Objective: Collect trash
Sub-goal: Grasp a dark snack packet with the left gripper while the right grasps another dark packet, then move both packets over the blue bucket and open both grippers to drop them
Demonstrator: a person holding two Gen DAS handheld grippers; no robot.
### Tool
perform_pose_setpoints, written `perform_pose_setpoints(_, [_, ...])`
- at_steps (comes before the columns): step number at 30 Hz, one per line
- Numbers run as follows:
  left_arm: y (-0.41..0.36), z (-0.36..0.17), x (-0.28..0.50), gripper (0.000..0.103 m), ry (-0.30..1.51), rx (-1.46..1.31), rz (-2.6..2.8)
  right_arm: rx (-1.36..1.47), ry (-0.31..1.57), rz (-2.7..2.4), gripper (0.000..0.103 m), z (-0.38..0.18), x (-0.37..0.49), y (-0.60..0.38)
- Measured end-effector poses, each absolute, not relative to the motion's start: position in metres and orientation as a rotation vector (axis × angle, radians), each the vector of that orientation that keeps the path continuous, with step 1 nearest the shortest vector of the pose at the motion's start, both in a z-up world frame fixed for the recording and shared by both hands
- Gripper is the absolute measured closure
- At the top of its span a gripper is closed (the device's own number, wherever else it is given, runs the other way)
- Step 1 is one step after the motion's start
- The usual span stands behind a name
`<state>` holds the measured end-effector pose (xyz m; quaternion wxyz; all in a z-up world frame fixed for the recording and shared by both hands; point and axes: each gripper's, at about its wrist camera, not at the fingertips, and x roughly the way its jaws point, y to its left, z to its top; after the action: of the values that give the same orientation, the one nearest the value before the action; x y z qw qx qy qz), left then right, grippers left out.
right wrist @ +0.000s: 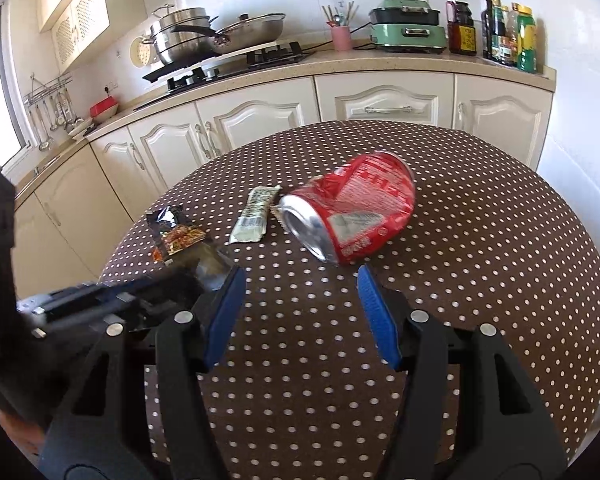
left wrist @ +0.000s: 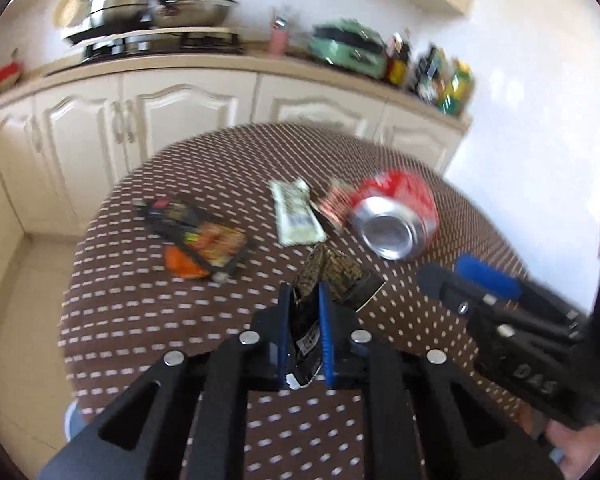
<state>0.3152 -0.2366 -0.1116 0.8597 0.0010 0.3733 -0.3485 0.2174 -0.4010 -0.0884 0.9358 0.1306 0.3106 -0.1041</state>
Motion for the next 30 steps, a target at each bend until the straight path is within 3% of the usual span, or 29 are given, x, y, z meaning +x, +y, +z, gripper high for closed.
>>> perform_pose_setpoints(9, [-0.151,-0.097,0.349,0.091,0.707,-0.164,-0.491,0.19,0.708,-0.094,0.045,-0.087,0.268,-0.353])
perform_pose_setpoints(22, [-0.108,-0.118,0.394,0.091,0.721,-0.231,-0.356,0.05,0.844,-0.004,0.045,-0.107,0.385,-0.297])
perform_pose_setpoints(24, [-0.107,-0.121,0.399,0.091,0.728,-0.236,-0.365,0.034,0.868,-0.001,0.055,-0.114,0.391,-0.294])
perform_pose_setpoints(26, [-0.108,-0.124,0.398,0.091,0.731,-0.238,-0.367,0.02,0.864,-0.02,0.073,-0.116,0.391,-0.294])
perform_pose_setpoints(30, [-0.105,-0.125,0.391,0.091,0.728,-0.243,-0.383,0.02,0.815,-0.032,0.087,-0.108,0.383,-0.298])
